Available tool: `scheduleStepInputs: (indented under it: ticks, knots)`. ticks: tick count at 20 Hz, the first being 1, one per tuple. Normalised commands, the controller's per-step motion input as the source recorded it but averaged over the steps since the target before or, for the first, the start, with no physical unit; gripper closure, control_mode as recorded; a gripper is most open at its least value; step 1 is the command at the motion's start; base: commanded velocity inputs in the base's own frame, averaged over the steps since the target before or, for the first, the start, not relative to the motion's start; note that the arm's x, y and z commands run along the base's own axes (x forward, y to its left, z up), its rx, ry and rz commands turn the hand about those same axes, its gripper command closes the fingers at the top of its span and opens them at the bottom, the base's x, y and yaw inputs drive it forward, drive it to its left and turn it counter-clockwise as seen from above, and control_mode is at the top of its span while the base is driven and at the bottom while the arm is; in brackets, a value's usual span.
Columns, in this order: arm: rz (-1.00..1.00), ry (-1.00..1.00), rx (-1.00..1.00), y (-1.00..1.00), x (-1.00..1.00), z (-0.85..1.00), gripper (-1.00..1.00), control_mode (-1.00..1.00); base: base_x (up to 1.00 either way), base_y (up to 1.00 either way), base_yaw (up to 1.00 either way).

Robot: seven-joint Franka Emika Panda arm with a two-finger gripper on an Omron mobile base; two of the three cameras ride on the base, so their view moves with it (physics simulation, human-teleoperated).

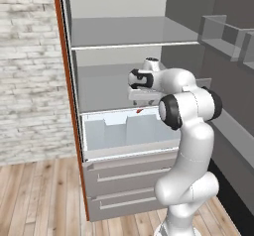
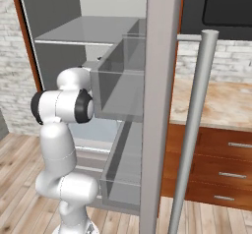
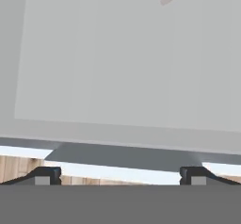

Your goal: Fully open the fridge drawer.

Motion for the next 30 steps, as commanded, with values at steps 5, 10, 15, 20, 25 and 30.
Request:
scheduleStepInputs:
  ticks: [5,10,15,20,25,30]
  knots:
    - [0.0,0.0,0.0,0.0,0.06,-0.29,-1.0,-1.0,0.0,0.0,0.0]
    - [0.0,0.0,0.0,-0.01,0.0,-0.39,-1.0,-1.0,0.0,0.0,0.0]
    - [0.0,0.0,0.0,-0.02,-0.06,-0.33,-1.0,-1.0,0.0,0.0,0.0]
    - [0.0,0.0,-0.01,-0.03,-0.31,-0.34,-1.0,-1.0,0.0,0.0,0.0]
    - [0.0,-0.02,0.0,0.0,-0.26,-0.1,-1.0,-1.0,0.0,0.0,0.0]
    - [0.0,0.0,0.01,0.0,0.11,0.12,-1.0,-1.0,0.0,0.0,0.0]
